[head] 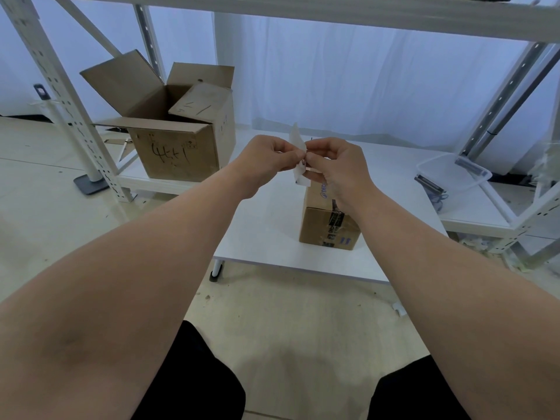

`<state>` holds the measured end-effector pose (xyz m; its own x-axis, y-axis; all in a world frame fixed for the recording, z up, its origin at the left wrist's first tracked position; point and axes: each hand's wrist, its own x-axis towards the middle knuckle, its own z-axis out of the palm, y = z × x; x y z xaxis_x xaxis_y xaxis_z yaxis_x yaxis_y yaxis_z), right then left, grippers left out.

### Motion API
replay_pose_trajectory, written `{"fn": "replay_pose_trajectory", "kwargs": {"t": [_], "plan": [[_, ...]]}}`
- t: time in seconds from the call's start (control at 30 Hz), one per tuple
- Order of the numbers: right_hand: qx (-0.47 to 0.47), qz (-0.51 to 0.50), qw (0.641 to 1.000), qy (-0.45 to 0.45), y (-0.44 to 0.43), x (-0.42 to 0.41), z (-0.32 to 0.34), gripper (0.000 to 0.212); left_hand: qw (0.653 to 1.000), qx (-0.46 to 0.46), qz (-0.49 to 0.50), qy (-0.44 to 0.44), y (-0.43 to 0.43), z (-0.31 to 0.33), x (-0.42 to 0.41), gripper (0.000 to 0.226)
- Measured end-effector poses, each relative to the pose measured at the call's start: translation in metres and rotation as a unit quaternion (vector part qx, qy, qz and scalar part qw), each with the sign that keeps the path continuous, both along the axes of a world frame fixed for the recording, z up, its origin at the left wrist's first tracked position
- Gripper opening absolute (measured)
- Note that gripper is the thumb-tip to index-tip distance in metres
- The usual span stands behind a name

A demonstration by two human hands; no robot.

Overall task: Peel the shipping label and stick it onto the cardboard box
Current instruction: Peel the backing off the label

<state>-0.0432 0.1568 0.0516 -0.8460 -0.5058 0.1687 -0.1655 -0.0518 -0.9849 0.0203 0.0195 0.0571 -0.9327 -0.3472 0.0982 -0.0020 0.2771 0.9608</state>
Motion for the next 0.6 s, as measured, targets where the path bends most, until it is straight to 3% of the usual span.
{"fn": "replay_pose_trajectory", "kwargs": {"t": [0.37, 0.6], "plan": [[0.016, -0.032, 0.999, 0.029, -0.0032, 0.0012, 0.0014, 0.001, 0.999, 0.007, 0.007, 0.031, 0.0028, 0.0021, 0.0006, 0.016], [0.012, -0.049, 0.999, 0.009, -0.0007, -0.0027, 0.0024, 0.008, 1.0, 0.001, -0.017, 0.017, 0.0087, 0.0054, 0.0039, 0.012]]}}
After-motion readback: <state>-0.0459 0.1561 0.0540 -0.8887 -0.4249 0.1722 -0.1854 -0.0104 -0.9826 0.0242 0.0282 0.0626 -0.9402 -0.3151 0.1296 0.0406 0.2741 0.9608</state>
